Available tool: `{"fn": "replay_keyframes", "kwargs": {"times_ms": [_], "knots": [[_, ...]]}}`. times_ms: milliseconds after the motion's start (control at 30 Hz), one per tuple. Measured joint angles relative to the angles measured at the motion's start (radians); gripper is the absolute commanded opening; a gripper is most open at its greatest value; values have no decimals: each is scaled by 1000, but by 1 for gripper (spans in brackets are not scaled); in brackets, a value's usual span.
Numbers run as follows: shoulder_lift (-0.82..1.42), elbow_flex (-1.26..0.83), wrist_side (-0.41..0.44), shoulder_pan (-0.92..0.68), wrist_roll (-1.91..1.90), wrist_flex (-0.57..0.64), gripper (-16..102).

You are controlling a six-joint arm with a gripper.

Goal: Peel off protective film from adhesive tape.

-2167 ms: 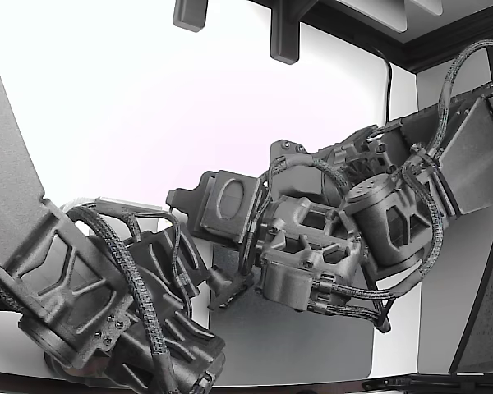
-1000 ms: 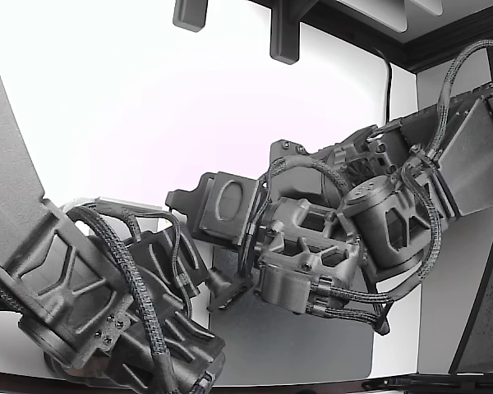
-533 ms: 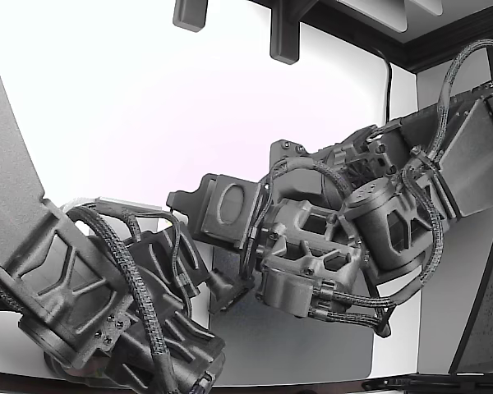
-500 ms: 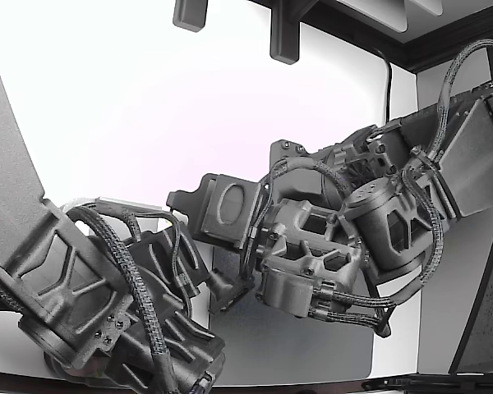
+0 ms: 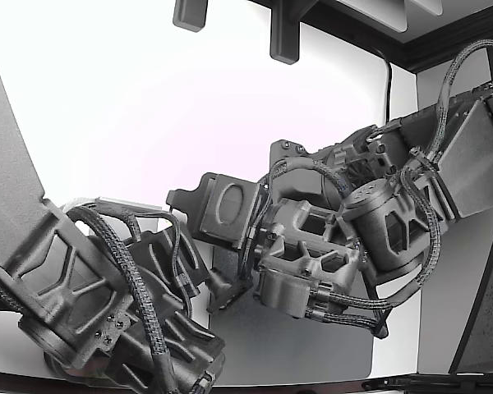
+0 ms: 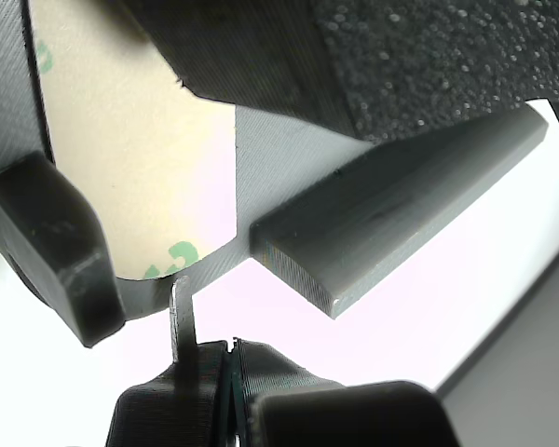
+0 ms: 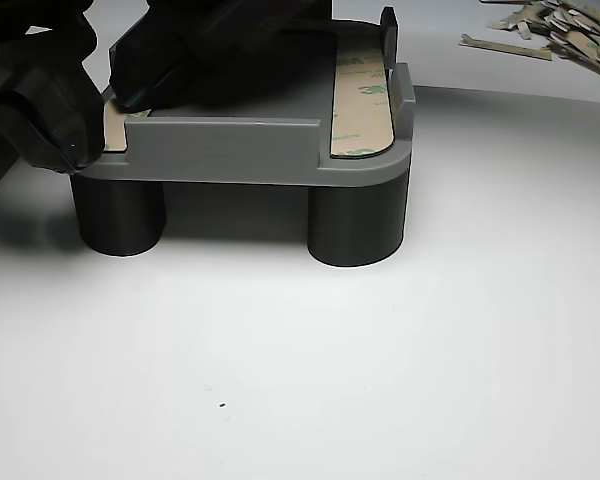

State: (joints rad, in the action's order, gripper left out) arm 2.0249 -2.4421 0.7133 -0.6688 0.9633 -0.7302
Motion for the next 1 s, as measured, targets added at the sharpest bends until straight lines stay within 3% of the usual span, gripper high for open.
{"fn": "replay_keyframes", "kwargs": {"times_ms": [1000], "knots": [[-17,12,0,0,-12,0,-11]]}}
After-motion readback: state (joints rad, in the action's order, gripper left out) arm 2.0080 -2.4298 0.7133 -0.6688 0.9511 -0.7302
